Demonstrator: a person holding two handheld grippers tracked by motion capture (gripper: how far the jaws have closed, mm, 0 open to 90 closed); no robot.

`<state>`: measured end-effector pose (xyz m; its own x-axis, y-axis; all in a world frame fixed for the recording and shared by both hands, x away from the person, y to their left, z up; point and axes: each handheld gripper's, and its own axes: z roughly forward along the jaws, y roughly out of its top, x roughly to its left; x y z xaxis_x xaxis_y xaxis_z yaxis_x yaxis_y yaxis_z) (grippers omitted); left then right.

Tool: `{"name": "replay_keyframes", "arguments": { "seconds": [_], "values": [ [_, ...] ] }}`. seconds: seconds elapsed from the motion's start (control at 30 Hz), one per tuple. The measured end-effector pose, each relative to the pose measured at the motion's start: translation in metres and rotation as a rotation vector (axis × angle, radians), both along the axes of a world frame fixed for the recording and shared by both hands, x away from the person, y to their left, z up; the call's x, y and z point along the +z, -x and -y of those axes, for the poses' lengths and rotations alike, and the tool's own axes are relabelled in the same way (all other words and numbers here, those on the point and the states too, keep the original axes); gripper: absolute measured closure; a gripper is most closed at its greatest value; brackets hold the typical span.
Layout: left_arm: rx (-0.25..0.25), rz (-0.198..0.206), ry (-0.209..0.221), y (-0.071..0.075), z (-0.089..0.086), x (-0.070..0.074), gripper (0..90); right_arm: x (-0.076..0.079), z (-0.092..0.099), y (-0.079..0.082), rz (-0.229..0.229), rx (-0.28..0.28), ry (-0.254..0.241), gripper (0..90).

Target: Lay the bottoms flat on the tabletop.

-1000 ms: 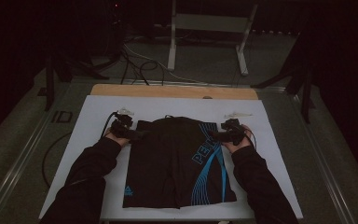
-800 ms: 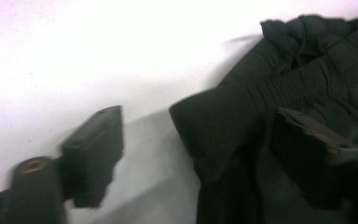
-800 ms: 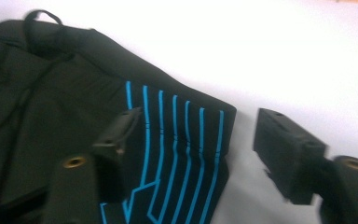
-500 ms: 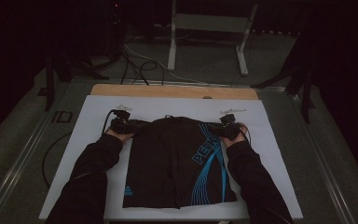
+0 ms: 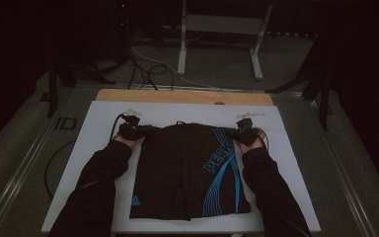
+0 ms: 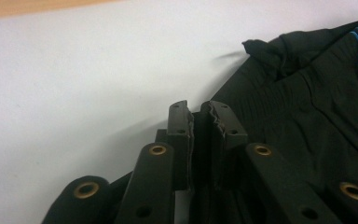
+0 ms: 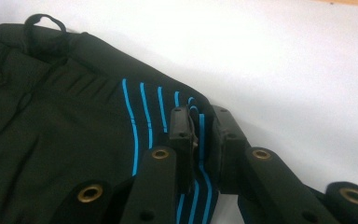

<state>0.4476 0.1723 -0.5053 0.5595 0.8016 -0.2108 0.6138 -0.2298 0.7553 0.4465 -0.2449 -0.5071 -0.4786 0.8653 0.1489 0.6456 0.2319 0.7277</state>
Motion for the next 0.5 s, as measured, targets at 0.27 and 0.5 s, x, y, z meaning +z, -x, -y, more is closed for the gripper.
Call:
{"name": "replay_keyframes", "arguments": {
  "seconds": [0.27, 0.5],
  "values": [
    [0.077, 0.021, 0.001, -0.004, -0.002, 0.003, 66.7, 0.006, 0.002, -0.003, 0.013, -0.02, 0.011, 80.9],
    [0.086, 0.009, 0.019, -0.005, -0.008, 0.005, 74.9, 0.003, 0.002, -0.003, 0.001, -0.021, 0.014, 80.9]
  ]
}}
